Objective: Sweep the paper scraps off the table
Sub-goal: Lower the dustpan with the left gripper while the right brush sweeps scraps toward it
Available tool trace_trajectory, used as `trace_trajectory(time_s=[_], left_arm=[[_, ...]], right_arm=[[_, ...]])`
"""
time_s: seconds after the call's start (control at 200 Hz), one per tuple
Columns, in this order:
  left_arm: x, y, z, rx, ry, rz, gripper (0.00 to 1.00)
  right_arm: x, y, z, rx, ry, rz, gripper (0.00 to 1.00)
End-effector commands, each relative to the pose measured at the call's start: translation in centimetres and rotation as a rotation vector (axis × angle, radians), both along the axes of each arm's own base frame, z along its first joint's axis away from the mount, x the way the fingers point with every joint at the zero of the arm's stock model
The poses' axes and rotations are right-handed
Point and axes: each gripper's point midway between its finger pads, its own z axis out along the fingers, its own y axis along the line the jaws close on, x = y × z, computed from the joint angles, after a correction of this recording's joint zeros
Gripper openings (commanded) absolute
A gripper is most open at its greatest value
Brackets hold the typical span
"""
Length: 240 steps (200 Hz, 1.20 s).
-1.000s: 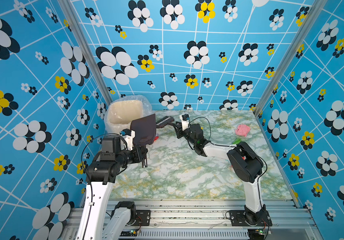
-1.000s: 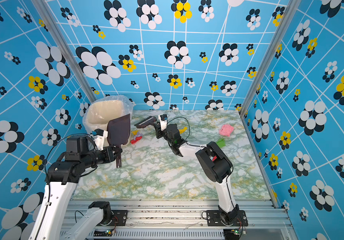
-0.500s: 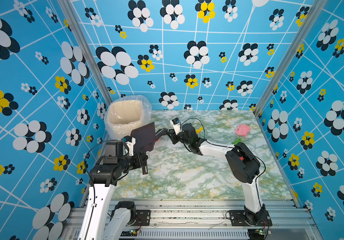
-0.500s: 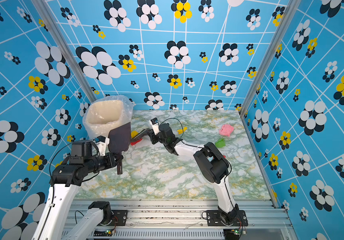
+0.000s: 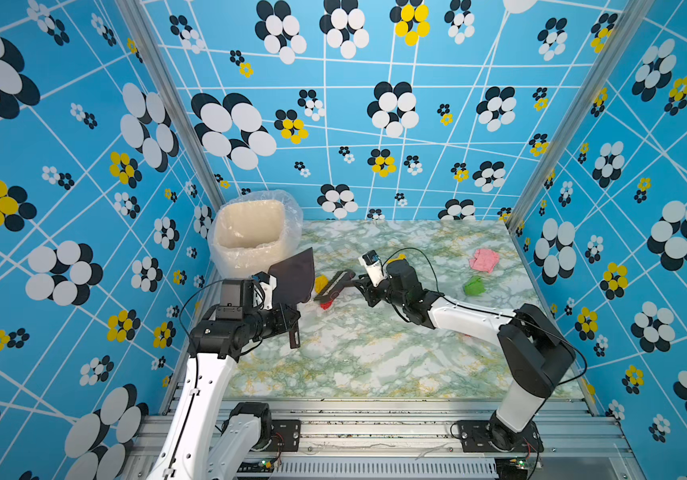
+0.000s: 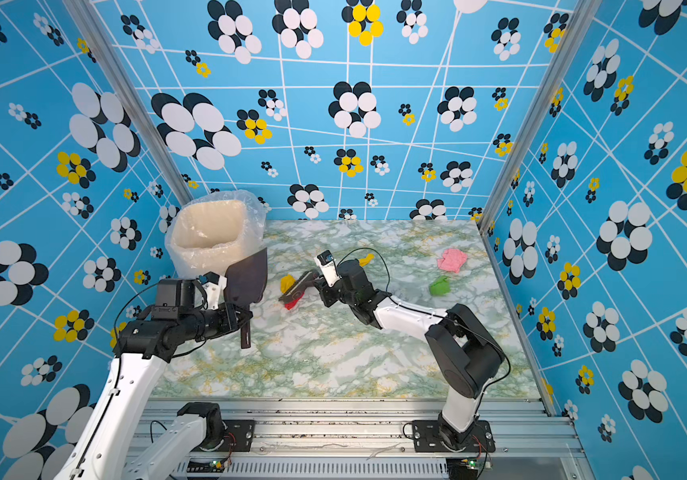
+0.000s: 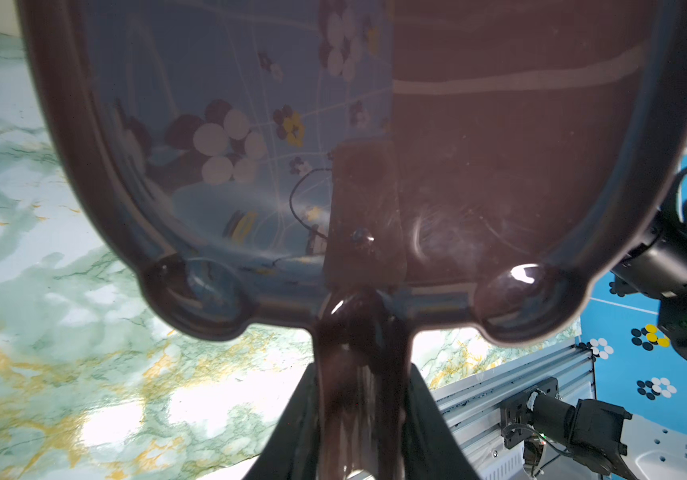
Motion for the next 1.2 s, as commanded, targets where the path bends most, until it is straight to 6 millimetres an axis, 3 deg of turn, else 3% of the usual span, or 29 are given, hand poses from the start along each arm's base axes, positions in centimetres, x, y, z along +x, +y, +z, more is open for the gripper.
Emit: trace_trajectory(time_s=[0.0,0.255,0.39,0.55,0.8,1.029,1.194], left_arm=[[0.5,-0.9,-0.4,0.01,-0.011,-0.03,0.0],[1.0,-3.2,-1.5,0.121,-0.056,-0.103,0.0],[1.1,-4.2,-2.8,0.156,-0.033,-0.12,0.0],[0.1,-5.4,-5.8,0.293,0.053,-0.197,0.0],[-1.5,-5.9,-8.2,0.415,0.099,-0.246,0.0],[-3.6,-5.0,-10.0,0.444,0.21,-0.233,0.0],[-5.0,-5.9,-10.8,0.435,0.271,-0.27,0.0]], right_arm=[[-0.8,-3.9,0.7,-0.058,-0.011,-0.071,0.0],[-1.8,-11.6,5.3,0.011,-0.058,-0.213,0.0],[-2.4,-13.8,8.1,0.066,-0.085,-0.219,0.0],[-3.7,-14.6,10.8,0.037,-0.09,-0.197,0.0],[-5.5,-15.1,12.7,0.046,0.013,-0.189,0.0],[-5.2,-16.3,14.8,0.111,-0.05,-0.271,0.0],[-4.5,-16.9,14.9,0.107,-0.077,-0.316,0.0]])
